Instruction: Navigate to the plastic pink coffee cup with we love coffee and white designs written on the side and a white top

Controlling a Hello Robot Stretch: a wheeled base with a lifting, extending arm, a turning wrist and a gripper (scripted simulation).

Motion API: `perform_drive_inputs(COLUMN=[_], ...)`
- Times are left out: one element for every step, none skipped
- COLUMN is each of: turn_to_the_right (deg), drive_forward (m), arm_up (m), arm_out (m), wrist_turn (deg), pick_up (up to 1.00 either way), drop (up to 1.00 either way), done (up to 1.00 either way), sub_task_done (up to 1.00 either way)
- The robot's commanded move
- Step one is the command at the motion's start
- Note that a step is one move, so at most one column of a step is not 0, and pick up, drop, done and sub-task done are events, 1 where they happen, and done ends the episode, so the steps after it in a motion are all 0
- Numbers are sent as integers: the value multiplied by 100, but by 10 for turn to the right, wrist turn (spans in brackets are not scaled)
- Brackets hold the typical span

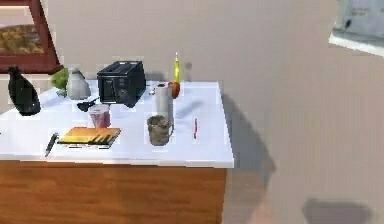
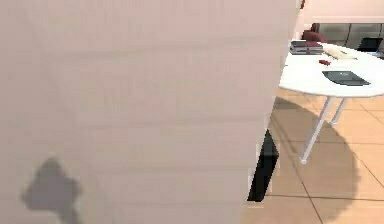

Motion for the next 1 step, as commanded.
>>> perform_drive_inputs(turn_to_the_right=[-240], drive_forward=[0], arm_up=[0], arm_out=[0], wrist_turn=[0], pick_up=[0], drop=[0], done=[0], sub_task_done=[0])
